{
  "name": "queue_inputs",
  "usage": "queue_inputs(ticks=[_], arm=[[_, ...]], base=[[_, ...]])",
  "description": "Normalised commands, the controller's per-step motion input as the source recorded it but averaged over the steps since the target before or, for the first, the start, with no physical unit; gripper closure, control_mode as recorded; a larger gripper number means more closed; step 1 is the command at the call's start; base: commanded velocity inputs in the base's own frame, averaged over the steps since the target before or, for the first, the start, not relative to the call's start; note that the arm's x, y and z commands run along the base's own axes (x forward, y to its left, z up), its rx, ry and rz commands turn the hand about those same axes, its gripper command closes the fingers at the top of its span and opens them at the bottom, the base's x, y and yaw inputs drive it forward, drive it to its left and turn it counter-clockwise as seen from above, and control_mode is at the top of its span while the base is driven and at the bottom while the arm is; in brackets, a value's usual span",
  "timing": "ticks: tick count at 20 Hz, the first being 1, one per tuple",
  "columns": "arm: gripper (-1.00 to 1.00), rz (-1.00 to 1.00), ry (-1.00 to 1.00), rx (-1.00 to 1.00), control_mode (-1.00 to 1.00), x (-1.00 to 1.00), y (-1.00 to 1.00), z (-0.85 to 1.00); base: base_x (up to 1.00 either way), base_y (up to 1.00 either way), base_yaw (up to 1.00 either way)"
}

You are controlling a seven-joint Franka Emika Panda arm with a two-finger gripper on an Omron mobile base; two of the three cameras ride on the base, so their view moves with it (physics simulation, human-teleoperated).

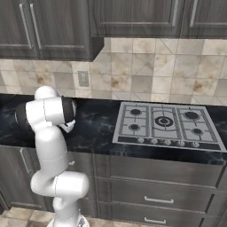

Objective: Place the cup inside the bowl on the dining table and move the bowl to any counter.

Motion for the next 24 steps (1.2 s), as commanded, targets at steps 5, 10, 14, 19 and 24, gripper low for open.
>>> queue_inputs(ticks=[5,10,14,19,24], arm=[[1.0,-0.03,0.08,0.0,-1.0,0.0,0.09,-0.09],[1.0,-0.01,0.01,0.0,-1.0,0.0,0.13,0.0],[-1.0,-0.02,0.01,0.0,-1.0,0.0,0.22,0.0],[-1.0,-0.01,0.0,0.0,-1.0,0.0,0.09,0.0],[-1.0,0.0,0.0,0.0,-1.0,-0.25,0.0,0.14]], base=[[0.0,0.0,0.0],[0.0,0.0,0.0],[0.0,0.0,0.0],[0.0,0.0,0.0],[0.0,0.0,0.0]])
